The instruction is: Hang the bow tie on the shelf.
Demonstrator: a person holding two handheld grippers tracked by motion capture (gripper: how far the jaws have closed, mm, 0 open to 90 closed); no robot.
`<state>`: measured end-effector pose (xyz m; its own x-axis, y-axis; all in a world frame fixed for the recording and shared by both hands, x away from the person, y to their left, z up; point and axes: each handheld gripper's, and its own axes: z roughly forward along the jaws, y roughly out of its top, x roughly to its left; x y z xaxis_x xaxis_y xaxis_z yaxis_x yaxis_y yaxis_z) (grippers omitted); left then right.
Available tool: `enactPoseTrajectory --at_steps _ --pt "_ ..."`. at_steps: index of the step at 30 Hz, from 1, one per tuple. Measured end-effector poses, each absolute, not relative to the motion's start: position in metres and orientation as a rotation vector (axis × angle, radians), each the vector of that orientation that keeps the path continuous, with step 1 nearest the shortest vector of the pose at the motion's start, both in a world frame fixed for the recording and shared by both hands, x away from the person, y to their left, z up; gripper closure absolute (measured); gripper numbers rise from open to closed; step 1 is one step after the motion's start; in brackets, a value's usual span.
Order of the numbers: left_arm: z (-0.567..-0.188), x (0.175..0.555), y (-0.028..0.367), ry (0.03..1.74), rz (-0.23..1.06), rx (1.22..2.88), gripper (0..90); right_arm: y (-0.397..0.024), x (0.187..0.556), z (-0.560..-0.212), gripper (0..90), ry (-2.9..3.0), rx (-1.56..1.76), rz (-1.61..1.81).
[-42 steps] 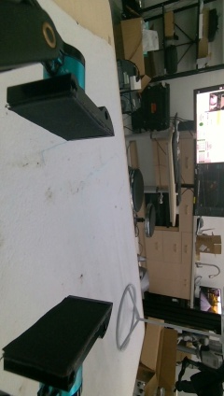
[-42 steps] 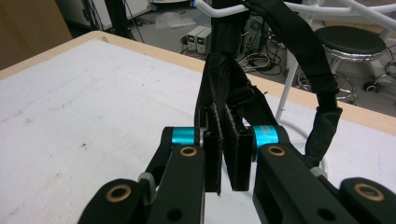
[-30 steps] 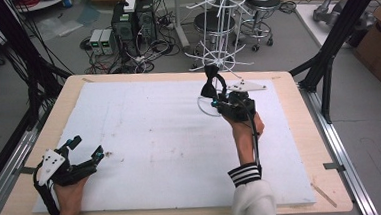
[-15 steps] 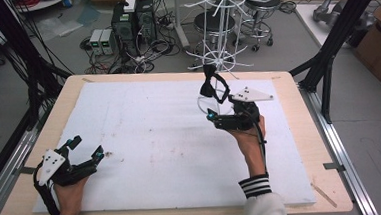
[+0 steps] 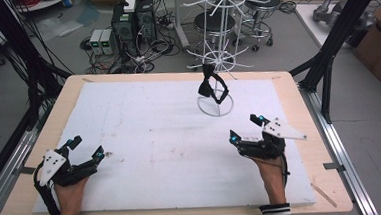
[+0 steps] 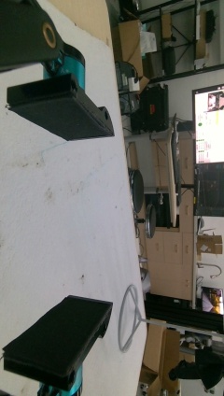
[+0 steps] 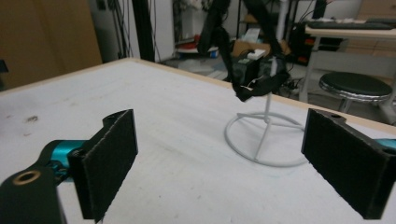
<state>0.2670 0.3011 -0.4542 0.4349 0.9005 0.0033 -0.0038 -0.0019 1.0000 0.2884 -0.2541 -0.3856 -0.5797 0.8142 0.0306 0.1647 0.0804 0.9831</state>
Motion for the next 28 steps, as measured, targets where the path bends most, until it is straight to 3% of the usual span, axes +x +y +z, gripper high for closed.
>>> enactPoseTrajectory --at_steps 10,28 --pt "-0.454 0.267 0.301 0.868 0.873 1.394 14.3 -0.271 0.262 -0.434 9.5 1.69 0.96 1.551" --pt "-0.454 0.267 0.301 0.863 0.875 1.395 14.3 -0.271 0.261 -0.452 9.5 1.686 0.964 1.489"
